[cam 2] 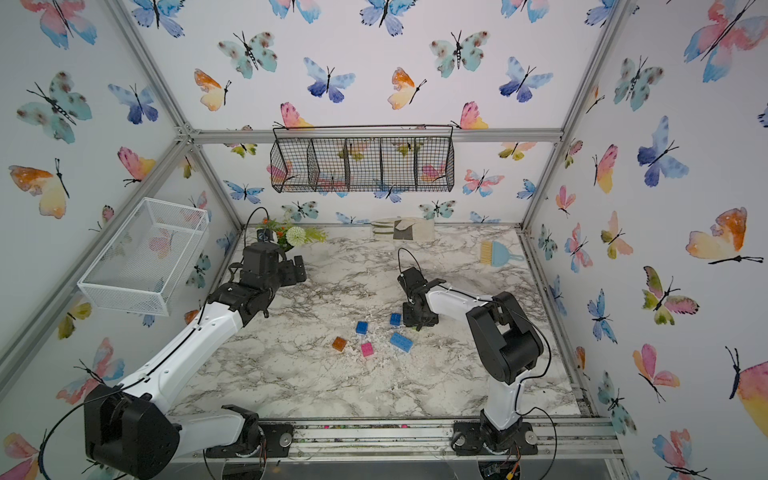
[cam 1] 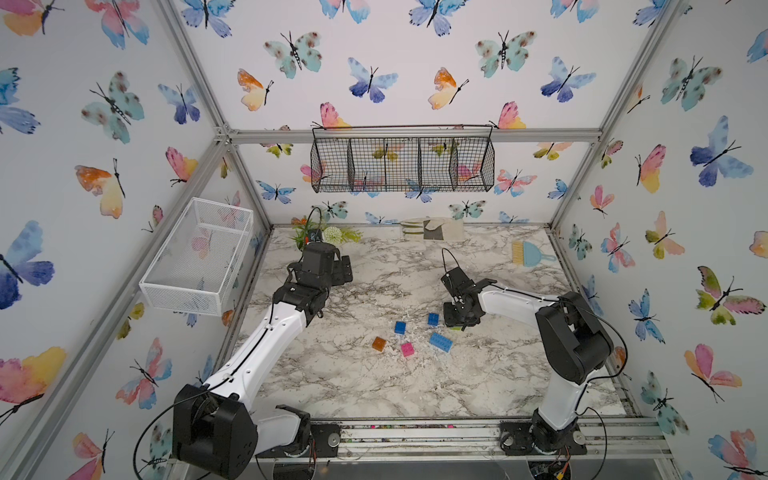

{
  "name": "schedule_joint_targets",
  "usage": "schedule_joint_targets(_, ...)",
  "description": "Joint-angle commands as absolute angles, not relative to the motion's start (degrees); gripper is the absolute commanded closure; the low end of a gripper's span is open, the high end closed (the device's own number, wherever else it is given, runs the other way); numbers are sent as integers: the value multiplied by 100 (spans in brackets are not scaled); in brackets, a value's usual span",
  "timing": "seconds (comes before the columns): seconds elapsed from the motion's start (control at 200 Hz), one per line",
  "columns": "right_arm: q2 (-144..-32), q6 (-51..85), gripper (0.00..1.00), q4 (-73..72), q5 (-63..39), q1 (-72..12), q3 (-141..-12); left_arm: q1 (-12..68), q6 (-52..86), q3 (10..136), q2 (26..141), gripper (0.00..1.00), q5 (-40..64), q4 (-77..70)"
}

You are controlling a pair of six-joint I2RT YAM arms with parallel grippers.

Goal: Assemble the letter y with lego
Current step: Pick up the lego brick from the center of the board.

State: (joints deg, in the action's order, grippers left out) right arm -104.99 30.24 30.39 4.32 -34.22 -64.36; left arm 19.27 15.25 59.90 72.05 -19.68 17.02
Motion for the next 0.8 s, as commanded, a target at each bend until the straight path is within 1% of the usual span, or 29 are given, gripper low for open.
schedule_joint_targets(0.0, -10486, 3085, 55, 3331, 502, -3454, -6425, 1960, 1485, 6037, 7101, 2, -2130, 1748)
schedule_joint_targets(0.13, -10495, 3068, 60, 3322, 492, -3454, -6407, 1968, 1485, 6030, 7100, 2, -2169, 1758)
schedule_joint_targets(0.215, -10510, 3059, 70, 3322, 470, -3460, -6394, 1972, 1477, 6029, 7113, 2, -2207, 1756)
schedule_joint_targets(0.26, -10491, 3059, 78, 3295, 449, -3454, -6375, 1985, 1466, 6029, 7119, 2, -2220, 1758)
schedule_joint_targets(0.28, -10472, 3054, 79, 3272, 444, -3458, -6365, 1986, 1468, 6030, 7119, 2, -2211, 1760)
schedule_joint_targets(0.405, -10276, 2819, 78, 3146, 537, -3495, -6460, 1982, 1447, 6038, 7154, 2, -2178, 1764)
schedule_joint_targets(0.531, -10094, 1700, 77, 3239, 437, -3559, -6892, 1989, 1419, 6025, 7188, 1, -2097, 1758)
schedule_joint_targets(0.601, -9987, 1039, 81, 3155, 110, -3571, -7036, 1989, 1417, 6017, 7236, 2, -2092, 1749)
schedule_joint_targets(0.661, -9973, 569, 82, 3106, -272, -3586, -7128, 1990, 1439, 6052, 7305, 2, -2092, 1791)
schedule_joint_targets(0.706, -10043, 324, 87, 3205, -434, -3595, -7260, 1983, 1460, 6091, 7350, 2, -2071, 1839)
schedule_joint_targets(0.746, -10128, 58, 88, 3300, -688, -3625, -7363, 1991, 1488, 6122, 7393, 1, -2057, 1886)
schedule_joint_targets(0.796, -10263, -120, 92, 3477, -652, -3683, -7502, 1993, 1520, 6151, 7435, 2, -2036, 1936)
